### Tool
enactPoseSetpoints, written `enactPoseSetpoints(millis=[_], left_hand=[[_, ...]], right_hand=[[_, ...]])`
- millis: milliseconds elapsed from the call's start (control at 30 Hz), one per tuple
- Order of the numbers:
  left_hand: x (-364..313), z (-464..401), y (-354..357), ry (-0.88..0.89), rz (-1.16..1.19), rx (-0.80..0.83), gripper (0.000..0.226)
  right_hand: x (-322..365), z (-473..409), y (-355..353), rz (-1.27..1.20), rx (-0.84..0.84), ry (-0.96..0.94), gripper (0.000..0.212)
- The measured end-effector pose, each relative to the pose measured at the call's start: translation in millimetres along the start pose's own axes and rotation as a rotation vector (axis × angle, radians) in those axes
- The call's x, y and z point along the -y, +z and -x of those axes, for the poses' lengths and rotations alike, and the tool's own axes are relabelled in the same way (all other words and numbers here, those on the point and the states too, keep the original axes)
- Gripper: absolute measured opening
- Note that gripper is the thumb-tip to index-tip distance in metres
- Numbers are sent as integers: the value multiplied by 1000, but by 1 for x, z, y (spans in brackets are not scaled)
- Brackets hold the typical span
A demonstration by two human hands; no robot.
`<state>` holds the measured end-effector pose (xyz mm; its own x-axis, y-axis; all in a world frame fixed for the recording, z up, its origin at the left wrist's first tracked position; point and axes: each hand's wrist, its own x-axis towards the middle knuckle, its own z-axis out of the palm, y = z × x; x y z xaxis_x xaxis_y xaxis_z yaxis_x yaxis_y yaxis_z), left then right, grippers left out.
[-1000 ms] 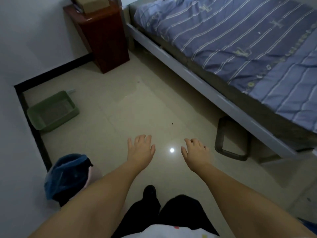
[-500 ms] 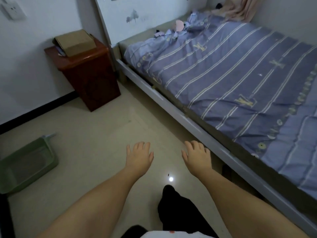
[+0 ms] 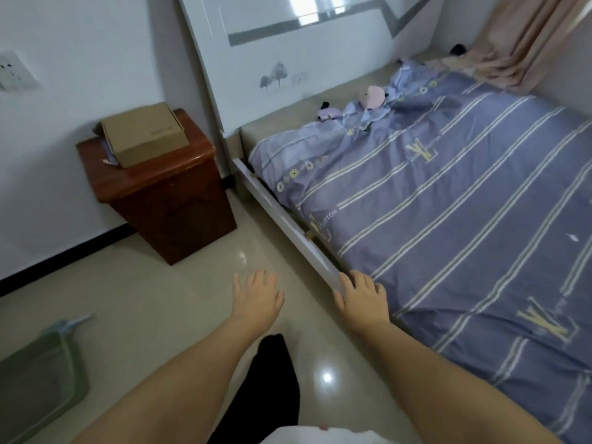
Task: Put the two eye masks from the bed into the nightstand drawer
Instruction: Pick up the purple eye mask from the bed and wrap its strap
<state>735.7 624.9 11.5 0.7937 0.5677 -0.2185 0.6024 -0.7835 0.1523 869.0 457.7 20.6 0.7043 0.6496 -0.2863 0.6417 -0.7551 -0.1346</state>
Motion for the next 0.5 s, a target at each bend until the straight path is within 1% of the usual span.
enactPoseSetpoints(millis=[100, 200, 300, 500], left_hand=[[15, -106, -32, 75, -24, -21, 43], [17, -195, -66, 110, -35, 22, 47], [8, -269, -82, 198, -34, 17, 46], [-30, -418, -100, 303, -58, 99, 48]], right_hand=[[12, -87, -30, -45, -34, 91, 49], [12, -156, -62, -80, -19, 153, 49], [-3, -213, -76, -103, -8, 231, 50], [-50, -348, -95, -138, 37, 296, 50]])
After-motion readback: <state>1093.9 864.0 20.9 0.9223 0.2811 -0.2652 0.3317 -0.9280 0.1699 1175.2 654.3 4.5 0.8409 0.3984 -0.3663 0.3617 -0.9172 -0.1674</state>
